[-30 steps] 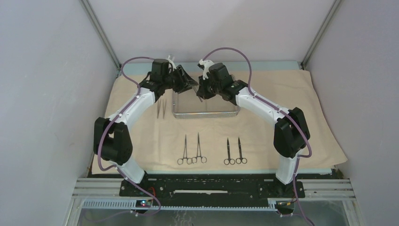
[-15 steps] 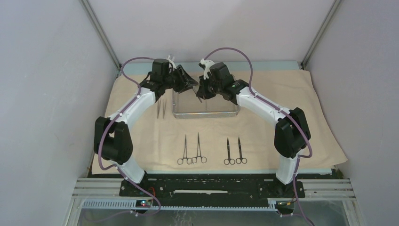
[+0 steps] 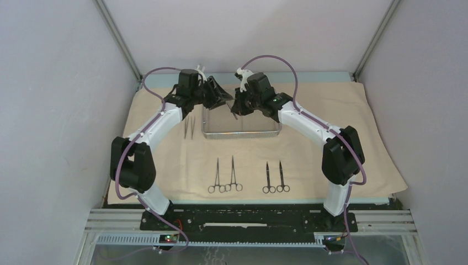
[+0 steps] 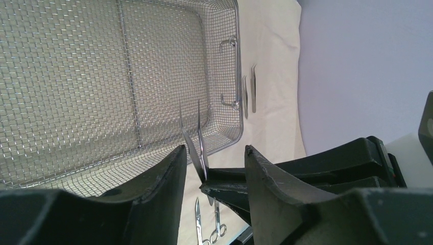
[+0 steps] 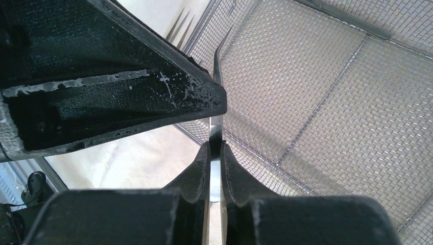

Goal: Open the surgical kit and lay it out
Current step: Place the medical item in the surgical kit.

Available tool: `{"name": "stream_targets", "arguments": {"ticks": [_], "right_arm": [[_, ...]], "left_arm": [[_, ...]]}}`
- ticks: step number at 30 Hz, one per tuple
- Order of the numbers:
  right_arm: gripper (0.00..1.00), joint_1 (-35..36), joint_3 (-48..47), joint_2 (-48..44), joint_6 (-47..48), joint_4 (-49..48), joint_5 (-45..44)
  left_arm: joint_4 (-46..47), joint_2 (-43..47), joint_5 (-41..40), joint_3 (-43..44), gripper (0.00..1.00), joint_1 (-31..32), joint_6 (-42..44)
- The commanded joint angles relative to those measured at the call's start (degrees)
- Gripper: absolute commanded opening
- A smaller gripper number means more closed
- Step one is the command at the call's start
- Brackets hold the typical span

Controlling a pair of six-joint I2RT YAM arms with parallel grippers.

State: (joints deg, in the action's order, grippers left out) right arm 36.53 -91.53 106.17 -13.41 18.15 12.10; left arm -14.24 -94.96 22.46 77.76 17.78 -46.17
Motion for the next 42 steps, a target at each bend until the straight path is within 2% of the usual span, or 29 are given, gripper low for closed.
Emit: {"name": "stream_targets", "arguments": {"ticks": [1, 13, 18, 21, 27, 29, 32, 34, 37, 42], "right_arm": [[0.0, -0.5, -1.5, -2.5, -1.2, -1.4, -0.2], [0.0, -0.8, -1.5, -3.0, -2.2, -2.2, 2.4], [0.0, -0.8, -1.5, -2.6, -2.7, -2.0, 3.6], [0.0, -0.8, -1.5, -2.6, -3.2, -2.0, 4.1], [0.0, -1.7, -1.1, -2.5, -5.3, -1.0, 6.4], [0.11, -2.3, -0.4, -3.2, -6.3, -1.1, 7.7], [0.34, -3.6, 2.4, -5.1, -8.9, -2.6, 10.1], [0.44, -5.2, 5.4, -6.3, -10.6, -5.3, 12.9], [0.5, -8.5, 10.8, -8.0, -15.9, -11.9, 19.5], [0.49, -10.1, 15.3, -7.4, -24.6, -23.9, 28.2]], "left_arm": [[0.6, 1.4, -0.5, -1.2, 0.5, 0.0, -0.2], [1.7, -1.8, -0.3, -1.1, 0.47, -0.2, -0.7], [3.7, -3.1, 1.2, -1.2, 0.42, -0.2, -1.7], [5.3, -3.3, 2.1, -1.9, 0.34, -0.2, -2.4], [8.8, -3.6, 4.9, -3.1, 0.1, -0.2, -3.9], [10.1, -3.0, 5.4, -4.2, 0.05, -0.3, -4.1], [11.0, -2.5, 6.7, -5.0, 0.0, -0.6, -3.7], [13.2, -2.3, 8.3, -5.7, 0.0, -1.0, -4.3], [17.7, -2.3, 11.5, -6.5, 0.0, -1.4, -5.8], [30.5, -3.4, 17.9, -9.7, 0.0, -2.0, -12.7]]}}
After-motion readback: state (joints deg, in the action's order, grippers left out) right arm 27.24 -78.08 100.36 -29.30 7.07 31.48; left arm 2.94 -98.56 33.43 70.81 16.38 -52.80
